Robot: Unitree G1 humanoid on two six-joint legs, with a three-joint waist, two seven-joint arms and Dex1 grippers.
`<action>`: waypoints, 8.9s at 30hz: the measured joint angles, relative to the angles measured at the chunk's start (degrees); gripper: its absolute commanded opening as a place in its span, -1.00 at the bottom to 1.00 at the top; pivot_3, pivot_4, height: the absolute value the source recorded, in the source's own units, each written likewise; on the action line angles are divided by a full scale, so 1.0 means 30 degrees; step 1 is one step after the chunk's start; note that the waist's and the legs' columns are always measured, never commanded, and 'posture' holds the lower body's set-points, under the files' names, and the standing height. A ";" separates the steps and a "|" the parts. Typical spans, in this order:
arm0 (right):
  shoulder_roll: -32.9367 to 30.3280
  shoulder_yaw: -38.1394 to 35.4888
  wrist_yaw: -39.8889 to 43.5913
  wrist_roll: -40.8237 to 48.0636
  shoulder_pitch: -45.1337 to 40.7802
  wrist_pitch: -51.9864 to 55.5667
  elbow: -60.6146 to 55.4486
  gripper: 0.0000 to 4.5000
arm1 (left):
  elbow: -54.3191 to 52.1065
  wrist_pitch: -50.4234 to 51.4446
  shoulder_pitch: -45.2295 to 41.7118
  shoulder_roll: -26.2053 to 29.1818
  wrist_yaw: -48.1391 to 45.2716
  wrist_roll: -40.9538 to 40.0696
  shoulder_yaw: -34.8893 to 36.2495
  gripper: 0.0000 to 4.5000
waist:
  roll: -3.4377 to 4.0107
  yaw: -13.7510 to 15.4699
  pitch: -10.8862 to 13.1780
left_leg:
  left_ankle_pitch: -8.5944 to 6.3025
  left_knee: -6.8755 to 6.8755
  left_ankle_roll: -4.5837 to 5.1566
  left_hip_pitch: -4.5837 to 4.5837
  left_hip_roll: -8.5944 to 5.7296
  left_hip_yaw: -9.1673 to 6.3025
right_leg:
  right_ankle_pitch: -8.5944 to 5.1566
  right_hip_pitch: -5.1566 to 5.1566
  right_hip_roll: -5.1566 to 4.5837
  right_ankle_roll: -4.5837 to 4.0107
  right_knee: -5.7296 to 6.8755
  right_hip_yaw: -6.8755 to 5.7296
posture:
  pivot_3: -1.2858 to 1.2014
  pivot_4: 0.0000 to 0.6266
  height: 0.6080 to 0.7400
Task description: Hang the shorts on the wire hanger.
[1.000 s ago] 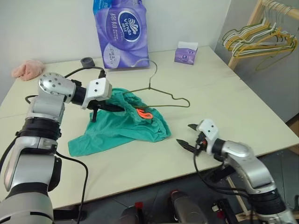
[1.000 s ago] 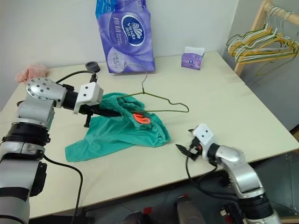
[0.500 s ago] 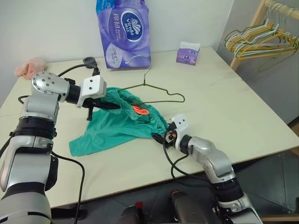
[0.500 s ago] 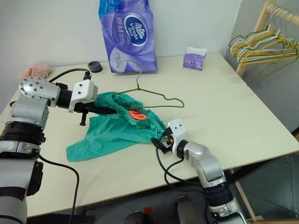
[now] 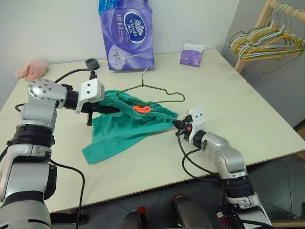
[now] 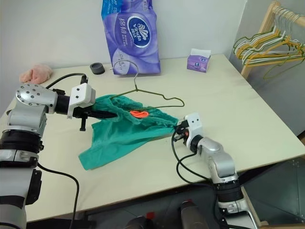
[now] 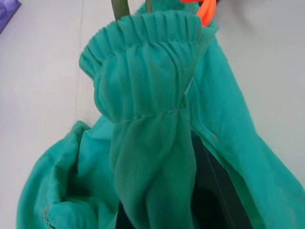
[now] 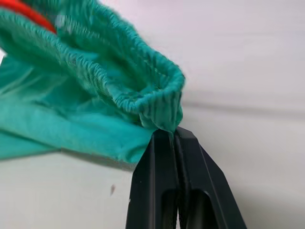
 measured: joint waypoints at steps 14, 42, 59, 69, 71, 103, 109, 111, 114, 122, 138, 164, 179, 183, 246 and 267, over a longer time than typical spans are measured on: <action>-0.1215 -0.0785 0.0582 0.0982 -0.0375 0.0245 0.0112 -0.99 | -0.3069 0.3848 0.1288 0.1212 -0.0778 -0.2002 0.0768 -1.00 | 0.0014 0.0002 -0.0062 | 0.0000 -0.0004 0.0000 0.0000 -0.0001 0.0003 | 0.0000 0.0002 0.0000 0.0000 -0.0003 0.0005 | -0.12 -0.74 1.00; -0.5064 0.1142 0.2596 0.2308 0.1732 0.3746 -0.4606 0.63 | -0.3431 0.4204 0.1721 0.1156 -0.0337 -0.1914 0.0728 -1.00 | 0.0012 0.0125 -0.0096 | -0.0003 -0.0001 0.0007 -0.0001 0.0001 0.0007 | -0.0001 0.0013 0.0002 0.0001 -0.0013 0.0004 | -0.13 -0.71 1.00; -0.3566 0.2363 0.1695 0.0545 -0.0262 0.1754 -0.1081 0.35 | -0.4204 0.4582 0.1724 0.0886 -0.0205 -0.1909 0.0727 -1.00 | 0.0012 0.0094 -0.0096 | -0.0003 -0.0002 0.0006 0.0001 -0.0002 0.0010 | -0.0001 0.0010 0.0001 0.0001 -0.0011 0.0007 | -0.12 -0.71 1.00; -0.2732 0.1696 0.1360 0.0191 -0.0431 0.0685 -0.0183 -0.99 | -0.4618 0.4641 0.1912 0.0887 0.0101 -0.1930 0.0728 -1.00 | 0.0013 0.0075 -0.0097 | -0.0003 -0.0002 0.0005 0.0001 0.0000 0.0004 | -0.0001 0.0009 0.0002 0.0001 -0.0008 0.0005 | -0.12 -0.72 1.00; -0.2591 0.1302 0.1327 0.0442 -0.0434 0.0736 -0.0168 -0.99 | -0.4701 0.4862 0.1945 0.0892 0.0096 -0.2074 0.0740 -1.00 | 0.0013 0.0094 -0.0097 | -0.0002 -0.0002 0.0005 0.0001 -0.0001 0.0005 | -0.0001 0.0011 0.0001 0.0001 -0.0009 0.0006 | -0.12 -0.73 1.00; -0.4849 -0.1874 0.2211 0.5891 -0.0885 0.5967 -0.2322 -0.99 | -0.5293 0.2512 0.3970 0.3872 -0.1958 -0.2880 0.0424 -1.00 | 0.0018 0.0449 -0.0098 | -0.0004 -0.0010 0.0008 0.0004 0.0006 0.0036 | -0.0002 0.0014 0.0005 -0.0001 -0.0022 0.0018 | -0.12 -0.72 1.00; -0.6034 -0.1412 0.2733 0.5995 -0.0681 0.6153 -0.3488 -0.99 | -0.4135 0.0470 0.3699 0.3872 -0.1702 -0.1275 -0.0463 -1.00 | 0.0019 0.0450 -0.0098 | -0.0005 -0.0009 0.0009 0.0002 0.0007 0.0041 | -0.0002 0.0013 0.0005 0.0000 -0.0023 0.0018 | -0.12 -0.72 1.00; -0.6443 -0.1157 0.2917 0.5975 -0.0714 0.6207 -0.3752 -0.99 | -0.4057 -0.0031 0.3600 0.3869 -0.1485 -0.0887 -0.0596 -1.00 | 0.0018 0.0453 -0.0099 | -0.0005 -0.0009 0.0010 0.0003 0.0007 0.0041 | -0.0002 0.0014 0.0005 0.0000 -0.0024 0.0017 | -0.12 -0.72 1.00; -0.6764 -0.0428 0.2985 0.5852 -0.1258 0.6286 -0.4109 -0.99 | -0.3958 -0.0314 0.3394 0.3615 -0.0838 -0.0163 -0.0747 -1.00 | 0.0019 0.0441 -0.0098 | -0.0005 -0.0009 0.0010 0.0003 0.0007 0.0039 | -0.0002 0.0012 0.0006 0.0000 -0.0020 0.0016 | -0.13 -0.72 1.00; -0.6492 0.1248 0.3083 0.5499 -0.3023 0.6670 -0.4690 -0.81 | -0.4937 0.0770 0.3316 0.1657 0.0413 0.0136 -0.0845 -1.00 | 0.0017 0.0435 -0.0099 | -0.0005 -0.0002 0.0010 -0.0008 0.0007 0.0031 | -0.0002 0.0012 0.0003 0.0000 -0.0022 0.0015 | -0.13 -0.72 1.00; -1.1754 0.3313 0.5593 0.2585 -0.1663 0.4357 -0.7565 0.61 | -0.7316 0.2529 0.4815 0.1135 0.0531 -0.0095 -0.0855 -1.00 | 0.0022 0.0385 -0.0103 | -0.0005 -0.0006 0.0010 0.0001 0.0021 0.0023 | -0.0003 0.0020 0.0015 0.0001 -0.0035 0.0000 | -0.15 -0.72 1.00; -0.9904 0.8217 1.1705 -0.1952 -0.6438 0.0060 0.0286 -0.98 | -0.7924 0.3222 0.4750 0.0387 0.0432 -0.0298 -0.1128 -1.00 | 0.0029 0.0173 -0.0115 | -0.0003 0.0002 0.0005 -0.0002 0.0017 0.0005 | -0.0001 0.0019 0.0009 -0.0003 -0.0036 -0.0012 | -0.14 -0.78 1.00; -1.1518 0.6150 1.2882 -0.1538 -0.5676 0.1206 -0.0945 -1.00 | -0.3322 0.5276 0.3250 0.0142 0.1005 -0.2101 0.0339 0.95 | 0.0056 -0.0030 -0.0141 | -0.0002 -0.0003 0.0004 -0.0007 0.0016 -0.0028 | -0.0001 0.0017 0.0006 -0.0003 -0.0047 -0.0039 | -0.16 -0.76 1.00; -1.1975 0.5758 1.3124 -0.1266 -0.5169 0.2053 -0.1674 -1.00 | -0.0408 0.2778 0.2297 -0.0228 0.2847 -0.1064 0.0435 0.99 | 0.0055 0.0007 -0.0141 | -0.0003 0.0001 0.0003 -0.0010 0.0015 -0.0028 | -0.0001 0.0018 -0.0002 -0.0003 -0.0049 -0.0040 | -0.17 -0.74 1.00; -1.8340 -1.3803 -0.3009 -0.0625 -0.7916 1.8821 0.7801 -1.00 | -0.9584 0.5954 -0.2882 -1.3208 0.7094 -0.5002 -0.2909 0.99 | 0.0384 -0.2715 0.1095 | -0.0256 -0.0059 0.0423 0.0319 -0.0217 0.0709 | -0.0171 0.0340 -0.0056 0.0522 -0.0260 0.0641 | -0.32 -0.29 1.00; -1.6742 -1.6015 -0.4158 -0.0158 -1.0117 1.7866 0.4606 0.97 | -0.9021 0.6144 -0.3500 -1.3644 0.5923 -0.5240 -0.3003 1.00 | 0.0407 -0.3388 0.1139 | -0.0313 -0.0071 0.0514 0.0304 -0.0226 0.0922 | -0.0070 0.0338 -0.0057 0.0754 -0.0485 0.0950 | -0.33 -0.38 1.00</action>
